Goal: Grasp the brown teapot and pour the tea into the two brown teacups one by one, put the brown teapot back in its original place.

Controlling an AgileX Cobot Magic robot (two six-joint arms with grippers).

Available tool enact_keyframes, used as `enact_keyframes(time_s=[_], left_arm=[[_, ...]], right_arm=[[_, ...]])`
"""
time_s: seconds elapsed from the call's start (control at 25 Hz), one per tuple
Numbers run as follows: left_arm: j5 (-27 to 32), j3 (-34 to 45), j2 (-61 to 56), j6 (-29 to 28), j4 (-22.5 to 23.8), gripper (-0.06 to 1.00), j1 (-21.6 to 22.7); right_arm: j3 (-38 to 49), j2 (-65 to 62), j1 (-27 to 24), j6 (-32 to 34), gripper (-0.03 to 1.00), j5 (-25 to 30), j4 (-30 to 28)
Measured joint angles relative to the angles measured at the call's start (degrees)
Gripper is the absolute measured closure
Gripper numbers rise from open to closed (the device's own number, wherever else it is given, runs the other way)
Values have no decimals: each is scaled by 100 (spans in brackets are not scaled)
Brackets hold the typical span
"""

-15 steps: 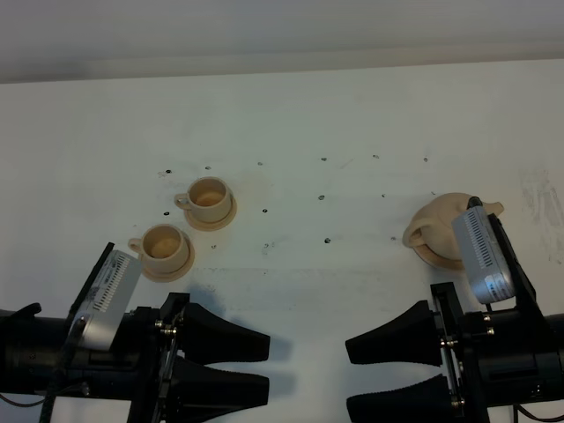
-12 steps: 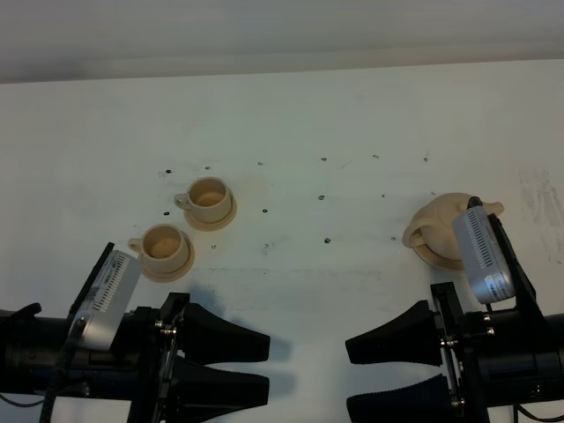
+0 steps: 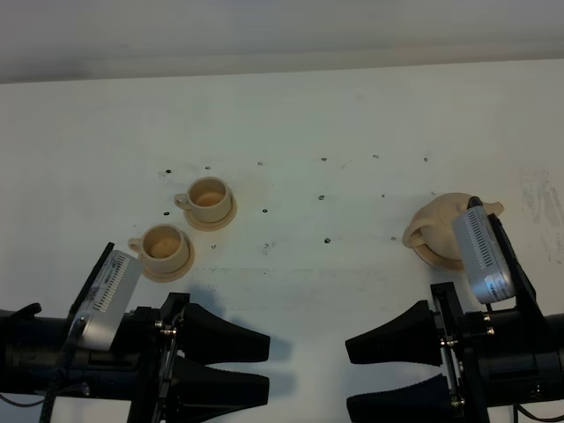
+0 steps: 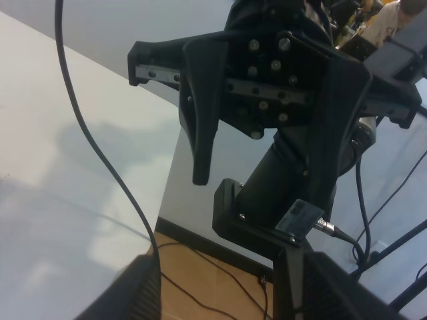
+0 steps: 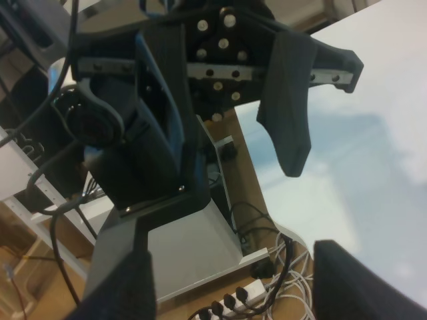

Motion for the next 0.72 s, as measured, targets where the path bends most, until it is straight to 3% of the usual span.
enact_keyframes(time_s=[0.44, 0.72], left_arm=[[-92, 6, -332, 0, 188, 47, 0], [-1162, 11, -2317, -217, 135, 47, 0]], right_arm=[[0, 0, 0, 0, 43, 0, -5], [0, 0, 0, 0, 43, 0, -4]])
